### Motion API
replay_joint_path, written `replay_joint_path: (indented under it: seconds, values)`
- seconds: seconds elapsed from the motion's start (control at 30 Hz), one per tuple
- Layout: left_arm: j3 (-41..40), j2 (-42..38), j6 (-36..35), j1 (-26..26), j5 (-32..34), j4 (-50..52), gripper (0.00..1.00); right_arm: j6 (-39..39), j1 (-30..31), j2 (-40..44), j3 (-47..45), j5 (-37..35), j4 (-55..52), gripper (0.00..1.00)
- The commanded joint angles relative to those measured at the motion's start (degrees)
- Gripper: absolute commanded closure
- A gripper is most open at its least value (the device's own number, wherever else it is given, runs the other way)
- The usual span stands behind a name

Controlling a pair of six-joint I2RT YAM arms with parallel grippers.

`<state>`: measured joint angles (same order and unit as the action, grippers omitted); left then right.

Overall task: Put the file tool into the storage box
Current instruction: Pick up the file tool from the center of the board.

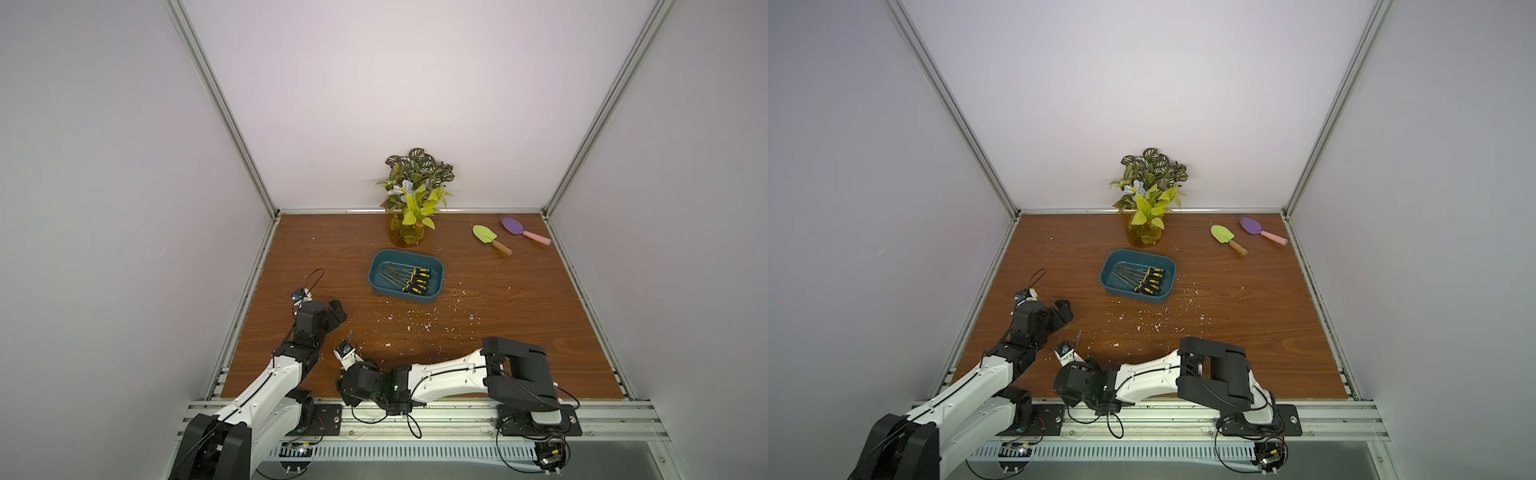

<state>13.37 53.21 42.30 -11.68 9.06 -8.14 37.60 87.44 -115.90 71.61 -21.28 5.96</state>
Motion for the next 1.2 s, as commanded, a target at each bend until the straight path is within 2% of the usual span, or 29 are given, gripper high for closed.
replay_joint_path:
  seconds: [0.0, 0.17, 0.4, 0.6, 0.93, 1.17]
  values:
    - [1.7, 0.1, -1.1, 0.9, -0.6, -1.1, 0.0, 2.4, 0.1, -2.4, 4.4, -3.0, -2.0, 0.3]
    - [1.6, -0.2, -1.5, 0.9, -1.0, -0.6, 0.0, 3.7, 0.4, -4.9, 7.9, -6.5, -8.3, 0.3]
    - [1.5, -0.2, -2.1, 1.0, -2.2, -0.8, 0.0, 6.4, 0.4, -3.2, 4.7, -11.4, -11.8, 0.32]
    - [1.3, 0.9, -2.4, 0.9, -2.7, -1.4, 0.0, 6.3, 0.4, -2.2, 3.5, -12.2, -12.2, 0.37]
    - [0.7, 0.7, -2.4, 0.9, -2.4, -1.9, 0.0, 0.6, 1.3, -5.2, 3.3, -12.8, -8.8, 0.46]
    - [1.0, 0.6, -2.8, 0.9, -2.0, -1.5, 0.0, -4.4, 1.4, -2.6, -0.3, -13.5, -6.5, 0.46]
